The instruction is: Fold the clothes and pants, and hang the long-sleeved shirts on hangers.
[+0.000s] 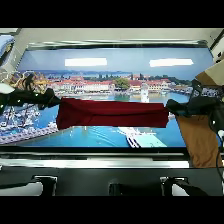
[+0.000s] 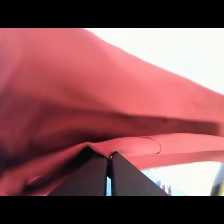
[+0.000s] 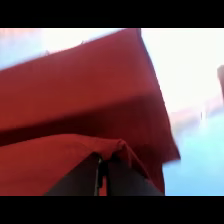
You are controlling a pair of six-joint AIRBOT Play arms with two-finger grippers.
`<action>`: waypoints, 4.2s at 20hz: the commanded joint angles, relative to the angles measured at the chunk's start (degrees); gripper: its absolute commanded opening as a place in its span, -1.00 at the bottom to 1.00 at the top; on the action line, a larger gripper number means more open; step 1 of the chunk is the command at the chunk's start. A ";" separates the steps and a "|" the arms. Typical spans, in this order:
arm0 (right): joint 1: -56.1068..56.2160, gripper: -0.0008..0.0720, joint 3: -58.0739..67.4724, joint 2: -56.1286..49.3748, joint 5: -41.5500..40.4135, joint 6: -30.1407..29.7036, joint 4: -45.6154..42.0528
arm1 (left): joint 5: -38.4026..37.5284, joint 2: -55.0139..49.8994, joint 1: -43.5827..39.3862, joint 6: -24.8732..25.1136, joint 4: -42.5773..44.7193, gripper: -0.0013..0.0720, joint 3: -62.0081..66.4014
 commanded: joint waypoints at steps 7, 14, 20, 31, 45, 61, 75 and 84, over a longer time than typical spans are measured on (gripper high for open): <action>0.57 -0.21 3.67 -13.18 0.02 2.71 4.22 | -0.02 -19.37 -2.49 0.00 0.57 -0.54 13.92; -11.47 0.58 13.51 -12.68 -14.49 2.54 7.43 | -13.29 -16.94 -1.60 -3.52 19.08 0.42 30.45; -16.15 0.89 13.49 -22.60 -21.53 -6.40 19.85 | -15.63 -9.31 -4.87 -6.51 35.12 0.92 40.02; -15.10 0.82 12.79 -30.12 -19.76 -7.78 22.56 | -20.20 -6.88 -7.08 -8.04 36.92 0.92 39.98; -6.71 -0.91 20.92 -15.08 -21.57 2.05 13.99 | -1.81 -12.04 -15.26 -11.58 9.88 -0.92 19.02; -6.69 -0.91 29.99 -1.18 -33.16 11.23 13.49 | 39.87 -32.96 -55.43 -26.29 -18.12 -0.92 23.54; 12.96 -0.91 29.97 -3.19 -17.75 11.15 18.14 | -0.63 -6.58 -27.87 -20.28 19.56 -0.92 28.46; 42.12 -0.91 29.97 -20.87 5.27 17.16 18.08 | -12.37 12.00 -1.99 -14.73 24.63 -0.92 28.46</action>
